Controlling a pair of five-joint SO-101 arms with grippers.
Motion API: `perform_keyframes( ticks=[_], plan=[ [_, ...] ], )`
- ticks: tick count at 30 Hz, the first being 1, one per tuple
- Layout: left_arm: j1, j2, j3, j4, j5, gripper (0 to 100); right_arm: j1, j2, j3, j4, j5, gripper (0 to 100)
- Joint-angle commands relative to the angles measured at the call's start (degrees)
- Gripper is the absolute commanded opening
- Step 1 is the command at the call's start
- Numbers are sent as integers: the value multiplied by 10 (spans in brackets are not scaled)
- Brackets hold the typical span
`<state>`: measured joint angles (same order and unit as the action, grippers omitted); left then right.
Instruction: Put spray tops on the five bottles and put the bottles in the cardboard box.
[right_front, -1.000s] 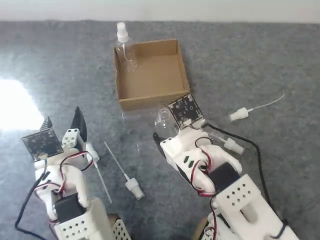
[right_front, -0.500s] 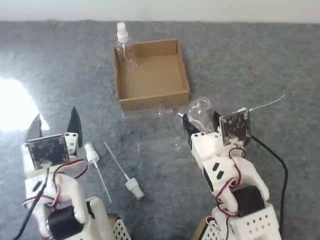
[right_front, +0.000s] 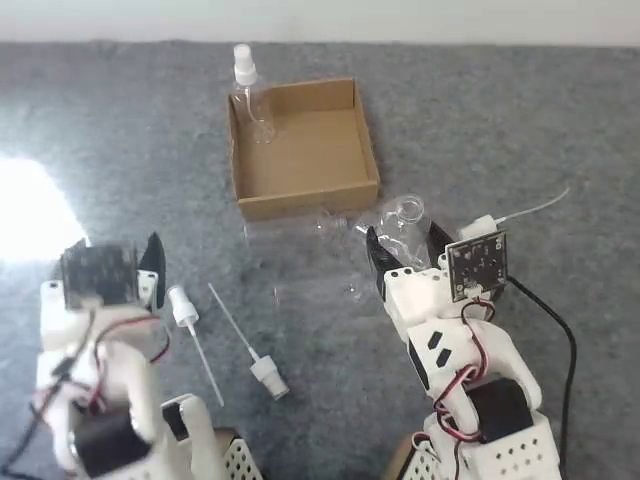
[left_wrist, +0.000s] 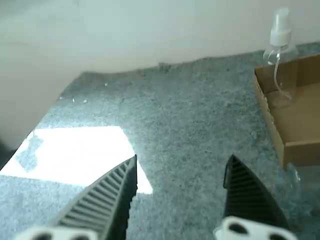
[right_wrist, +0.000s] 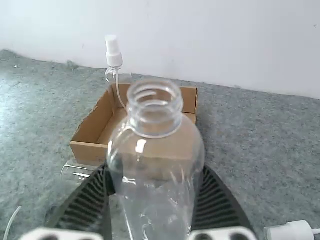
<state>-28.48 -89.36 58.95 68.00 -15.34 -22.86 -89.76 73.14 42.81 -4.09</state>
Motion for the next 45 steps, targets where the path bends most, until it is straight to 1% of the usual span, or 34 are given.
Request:
perform_keyframes(
  ticks=[1, 3, 6, 10, 11, 16, 23, 26, 29, 32, 36, 42, 45],
  plan=[
    [-30, 136, -39, -1, 0, 265, 8, -13, -3, -12, 0, 9],
    [-40, 174, -36, -1, 3, 265, 8, -13, 5, -15, 0, 9],
    [-50, 210, -19, -1, -1, 273, 8, -13, 26, -48, 1, 9],
    [-43, 210, 22, 3, 3, 377, 11, -13, 43, -73, 1, 9],
    [-34, 206, 30, 3, 4, 389, 12, -13, 42, -72, 1, 9],
    [2, 194, 62, 26, 40, 390, 9, -14, 44, -75, 1, 9],
    [41, 196, 90, 15, 42, 391, 9, -13, 45, -76, 6, 9],
    [43, 196, 89, 15, 42, 391, 9, -13, 46, -76, 38, 9],
    [40, 202, 89, 15, 42, 390, 9, -13, 46, -76, 43, 9],
    [40, 256, 75, 9, 43, 390, 8, -13, 46, -76, 43, 9],
    [40, 389, 24, 7, 46, 390, 8, -13, 46, -75, 44, 9],
    [41, 582, -70, 7, 96, 390, 8, -13, 46, -74, 45, 9],
    [41, 669, -113, 8, 164, 390, 8, -13, 46, -74, 45, 9]
  ],
)
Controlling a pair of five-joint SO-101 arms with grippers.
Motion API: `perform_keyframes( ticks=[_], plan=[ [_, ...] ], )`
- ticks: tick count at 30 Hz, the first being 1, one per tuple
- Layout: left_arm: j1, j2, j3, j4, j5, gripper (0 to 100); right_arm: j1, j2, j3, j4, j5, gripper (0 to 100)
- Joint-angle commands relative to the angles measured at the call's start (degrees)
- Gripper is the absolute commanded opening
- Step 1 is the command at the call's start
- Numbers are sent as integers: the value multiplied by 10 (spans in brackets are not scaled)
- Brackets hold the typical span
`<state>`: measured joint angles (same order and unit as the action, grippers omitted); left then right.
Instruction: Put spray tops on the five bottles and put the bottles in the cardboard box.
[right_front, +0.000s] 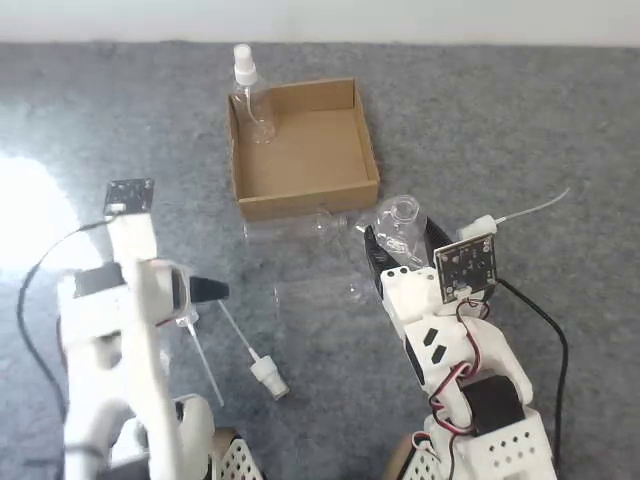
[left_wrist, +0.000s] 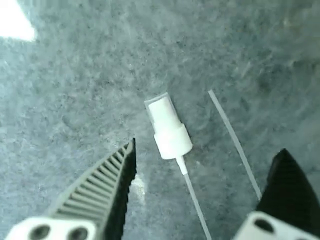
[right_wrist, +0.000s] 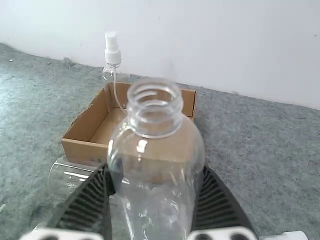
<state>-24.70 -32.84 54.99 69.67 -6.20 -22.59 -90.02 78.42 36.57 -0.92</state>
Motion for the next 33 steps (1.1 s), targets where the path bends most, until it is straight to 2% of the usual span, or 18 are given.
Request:
perform_keyframes(
  ticks=[1, 9, 15, 20, 33],
  plan=[
    [4, 133, -86, -10, 91, 389, 6, -10, -7, -13, 13, 9],
    [3, 326, -182, -10, 108, 389, 6, -10, -7, -13, 13, 9],
    [3, 414, -226, -5, 108, 370, 6, -10, -7, -14, 14, 9],
    [3, 426, -234, -6, 108, 239, 6, -10, -7, -14, 14, 9],
    [3, 425, -235, -10, 105, 160, 6, -10, -7, -14, 14, 9]
  ],
)
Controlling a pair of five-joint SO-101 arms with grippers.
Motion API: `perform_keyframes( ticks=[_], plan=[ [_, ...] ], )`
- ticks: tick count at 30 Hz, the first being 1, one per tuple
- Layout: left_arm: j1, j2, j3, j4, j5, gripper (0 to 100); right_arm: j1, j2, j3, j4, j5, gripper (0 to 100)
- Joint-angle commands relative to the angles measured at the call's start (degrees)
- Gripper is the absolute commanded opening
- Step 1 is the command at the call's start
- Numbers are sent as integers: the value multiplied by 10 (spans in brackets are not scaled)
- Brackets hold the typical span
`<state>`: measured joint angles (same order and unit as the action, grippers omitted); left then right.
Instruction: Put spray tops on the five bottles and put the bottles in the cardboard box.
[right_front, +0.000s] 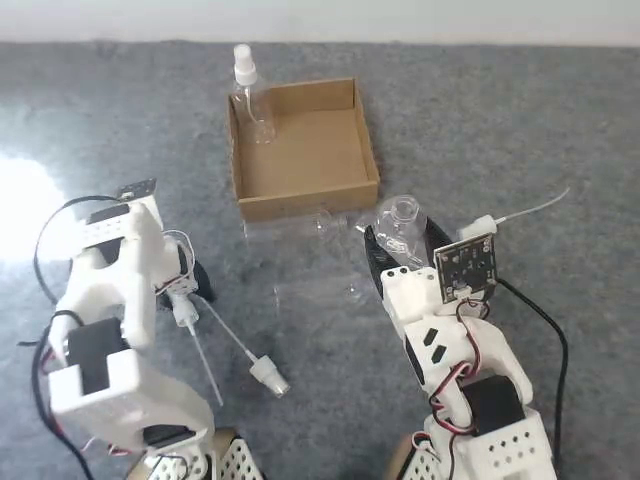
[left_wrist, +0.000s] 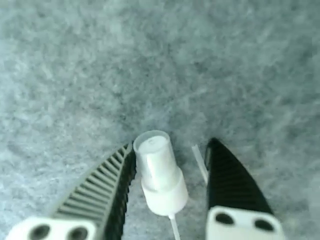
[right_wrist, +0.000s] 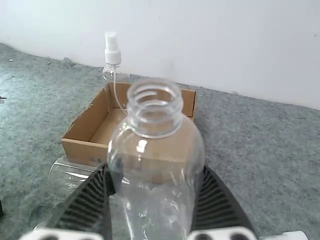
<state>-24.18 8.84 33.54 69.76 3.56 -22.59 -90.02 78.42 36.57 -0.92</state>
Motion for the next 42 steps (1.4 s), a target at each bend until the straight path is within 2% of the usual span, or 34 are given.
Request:
perform_keyframes(
  ticks=[1, 5, 14, 19, 25, 31, 37, 42],
  plan=[
    [-3, 8, -21, -11, 7, 145, 6, -10, -7, -14, 14, 9],
    [-3, 8, -21, -11, 7, 86, 6, -10, -7, -14, 14, 9],
    [-4, 8, -48, -4, -9, 83, 6, -10, -7, -14, 14, 9],
    [-4, -11, -81, 34, -10, 83, 6, -11, -7, -14, 14, 9],
    [-4, -119, -76, 38, -10, 83, -42, -11, -6, -11, 14, 9],
    [-1, -233, -74, 36, -11, 84, -50, -16, 9, -16, 14, 9],
    [5, -308, -78, 33, -12, 85, -55, -16, 50, -86, 13, 9],
    [11, -358, -78, 33, -12, 85, -104, -16, 65, -97, 14, 8]
  ],
)
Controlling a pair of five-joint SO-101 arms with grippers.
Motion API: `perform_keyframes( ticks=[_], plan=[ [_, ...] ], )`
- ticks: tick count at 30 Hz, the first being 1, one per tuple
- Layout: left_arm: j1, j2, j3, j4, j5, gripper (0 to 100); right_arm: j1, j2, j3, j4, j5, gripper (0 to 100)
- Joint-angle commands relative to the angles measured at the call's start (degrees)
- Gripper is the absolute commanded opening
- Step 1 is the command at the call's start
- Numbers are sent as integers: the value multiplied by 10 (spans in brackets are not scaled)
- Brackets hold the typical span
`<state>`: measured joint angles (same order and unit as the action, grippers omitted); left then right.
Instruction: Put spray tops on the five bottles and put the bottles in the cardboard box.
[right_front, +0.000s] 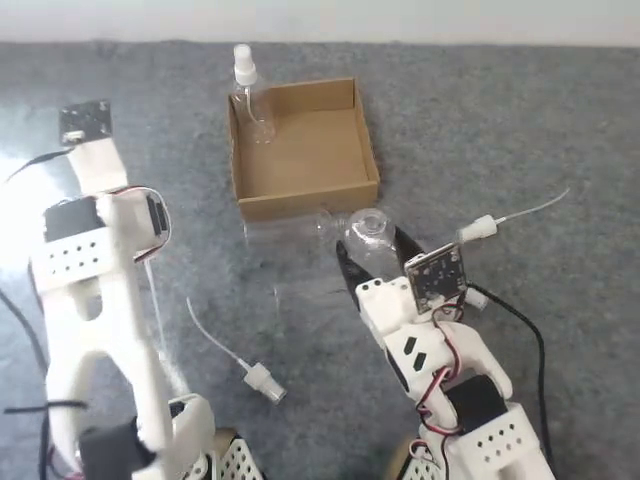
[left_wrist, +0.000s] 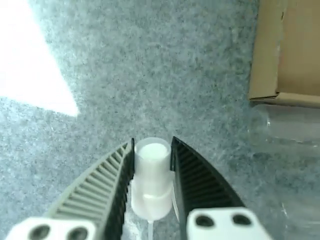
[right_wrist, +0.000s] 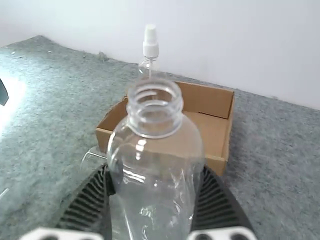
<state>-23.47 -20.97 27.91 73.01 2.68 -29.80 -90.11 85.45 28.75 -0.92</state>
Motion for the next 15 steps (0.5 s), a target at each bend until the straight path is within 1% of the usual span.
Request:
perform_keyframes(
  ticks=[1, 7, 11, 15],
  plan=[
    [4, -69, -22, 0, -4, 85, -36, -15, -5, -19, 14, 8],
    [7, -147, -17, -4, -4, 85, -40, -15, -5, -18, 14, 8],
    [25, -203, -9, -6, -2, 85, -40, -15, -5, -18, 14, 7],
    [59, -270, 5, -7, 0, 86, -41, -15, -8, -5, 14, 8]
  ],
)
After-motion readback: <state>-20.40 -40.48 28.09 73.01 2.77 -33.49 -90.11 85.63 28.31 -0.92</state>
